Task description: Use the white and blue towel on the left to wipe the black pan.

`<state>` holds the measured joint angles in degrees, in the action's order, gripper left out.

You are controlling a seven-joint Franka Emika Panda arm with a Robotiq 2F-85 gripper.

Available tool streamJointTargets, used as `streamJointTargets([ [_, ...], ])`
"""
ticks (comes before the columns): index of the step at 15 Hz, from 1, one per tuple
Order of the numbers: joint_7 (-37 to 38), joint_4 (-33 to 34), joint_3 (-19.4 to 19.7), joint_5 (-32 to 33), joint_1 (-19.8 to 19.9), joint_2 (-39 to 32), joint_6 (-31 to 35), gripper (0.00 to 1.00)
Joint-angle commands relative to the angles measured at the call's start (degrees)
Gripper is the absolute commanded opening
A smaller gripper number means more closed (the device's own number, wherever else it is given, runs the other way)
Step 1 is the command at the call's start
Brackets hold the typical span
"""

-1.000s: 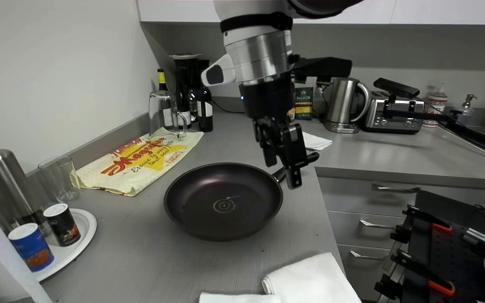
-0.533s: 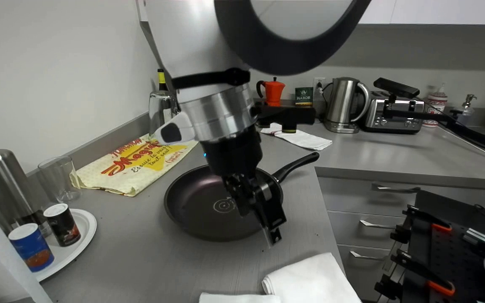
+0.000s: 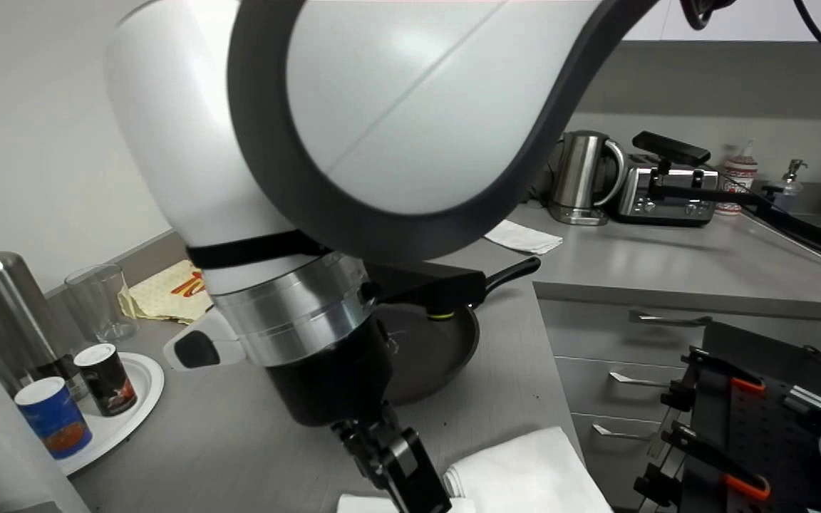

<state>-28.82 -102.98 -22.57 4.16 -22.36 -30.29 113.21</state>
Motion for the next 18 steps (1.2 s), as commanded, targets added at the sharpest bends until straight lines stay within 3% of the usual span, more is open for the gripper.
streamJointTargets([
  [1, -1.8, 5.9, -0.8, -0.3, -0.7, -5.0, -1.7, 1.00],
  [17, -0.3, 11.0, -1.5, -2.0, -1.2, -16.7, 1.9, 1.00],
  [18, -0.4, 11.1, -1.6, -2.1, -1.2, -17.0, 1.9, 0.86],
])
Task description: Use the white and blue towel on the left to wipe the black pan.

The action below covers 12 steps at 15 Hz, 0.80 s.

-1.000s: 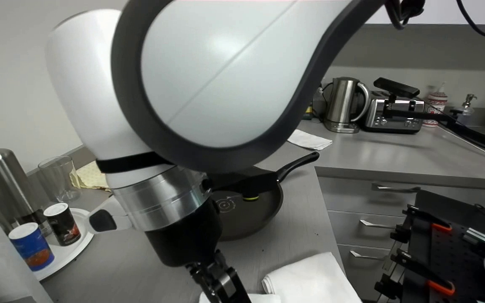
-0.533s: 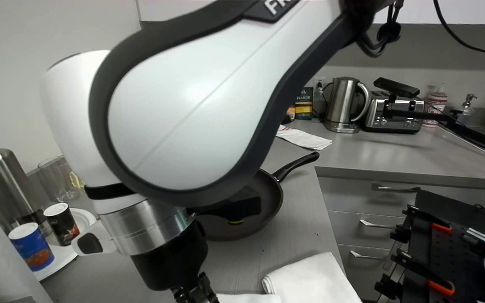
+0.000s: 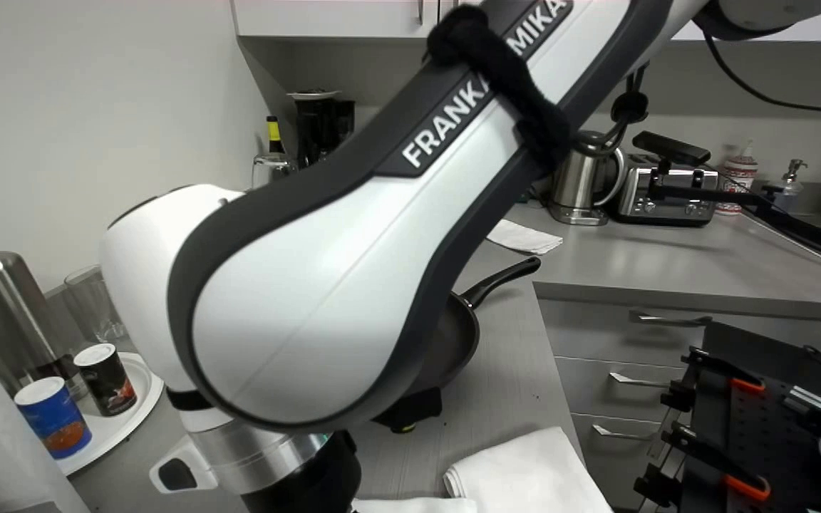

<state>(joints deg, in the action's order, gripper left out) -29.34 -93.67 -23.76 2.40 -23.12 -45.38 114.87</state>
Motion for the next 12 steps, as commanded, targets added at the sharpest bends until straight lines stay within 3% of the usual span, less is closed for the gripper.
streamJointTargets([
  [1, 0.0, 1.9, -0.6, -0.4, -0.2, -2.1, 0.1, 0.74],
  [10, -0.1, 3.7, -1.0, -0.3, 0.2, -0.2, 0.0, 0.05],
  [12, -0.2, 4.9, -0.9, -0.4, 0.6, 0.4, -1.0, 0.00],
])
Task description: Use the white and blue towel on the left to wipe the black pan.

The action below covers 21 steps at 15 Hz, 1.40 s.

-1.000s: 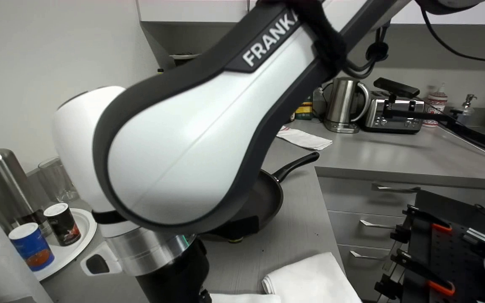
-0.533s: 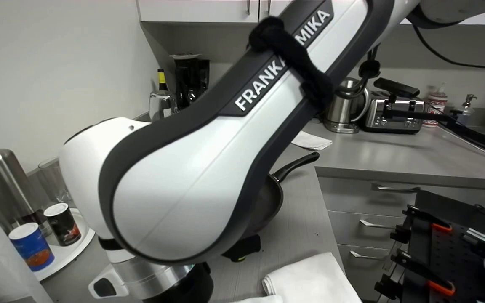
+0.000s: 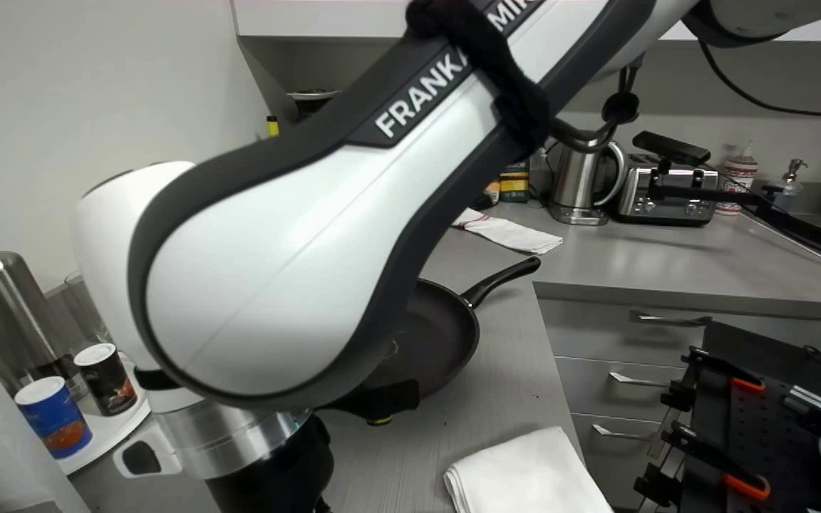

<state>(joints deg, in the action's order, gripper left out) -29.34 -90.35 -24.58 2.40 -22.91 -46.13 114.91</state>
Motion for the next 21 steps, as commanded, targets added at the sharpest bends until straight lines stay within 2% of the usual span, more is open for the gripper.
streamJointTargets([
  [1, -0.2, 1.9, 0.1, -0.4, 0.7, 1.8, -0.9, 0.00],
  [2, -0.1, 2.4, 0.3, -0.3, 0.9, 2.2, -1.0, 0.03],
  [6, 0.3, 3.5, 2.0, 0.4, 2.2, 4.8, -1.9, 0.03],
  [12, 1.8, 3.0, 7.1, 3.3, 4.7, 8.3, -0.7, 0.03],
  [21, 5.3, 2.5, 14.7, 6.4, 11.7, 13.6, 0.5, 0.03],
])
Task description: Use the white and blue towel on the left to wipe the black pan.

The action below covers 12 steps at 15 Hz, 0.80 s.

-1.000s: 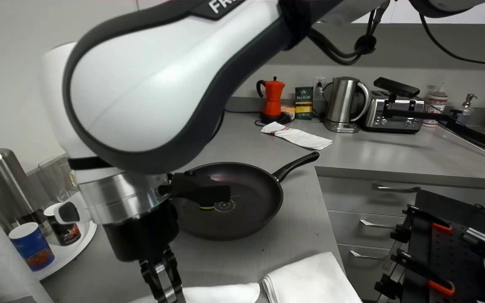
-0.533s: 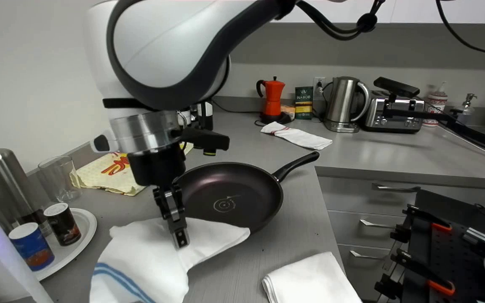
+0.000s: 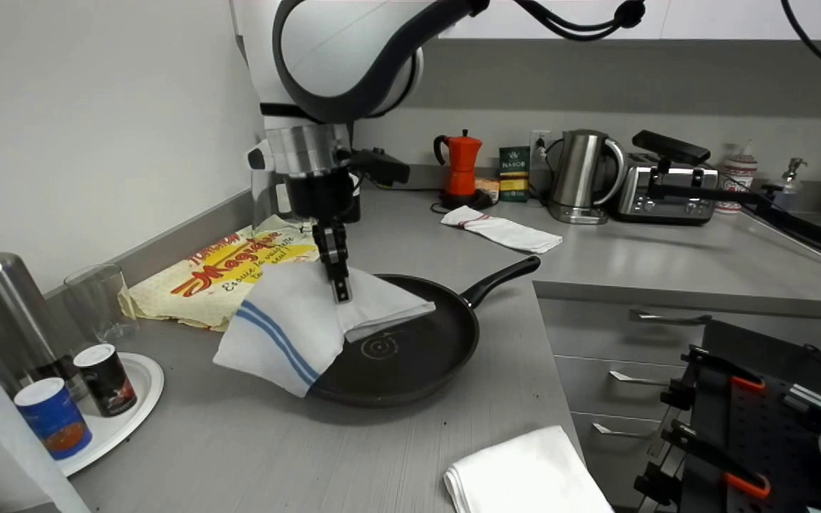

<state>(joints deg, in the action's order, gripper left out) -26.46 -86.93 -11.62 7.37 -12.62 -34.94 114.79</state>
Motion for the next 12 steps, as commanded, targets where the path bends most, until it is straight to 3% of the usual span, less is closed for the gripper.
streamJointTargets([
  [1, 3.0, -1.0, 2.5, 1.6, 2.2, 3.0, 0.8, 0.03],
  [8, 7.7, -0.3, 7.9, 3.9, 6.5, 4.8, 2.9, 0.03],
  [12, 12.0, -1.4, 10.1, 6.9, 6.6, 3.7, 7.0, 0.03],
])
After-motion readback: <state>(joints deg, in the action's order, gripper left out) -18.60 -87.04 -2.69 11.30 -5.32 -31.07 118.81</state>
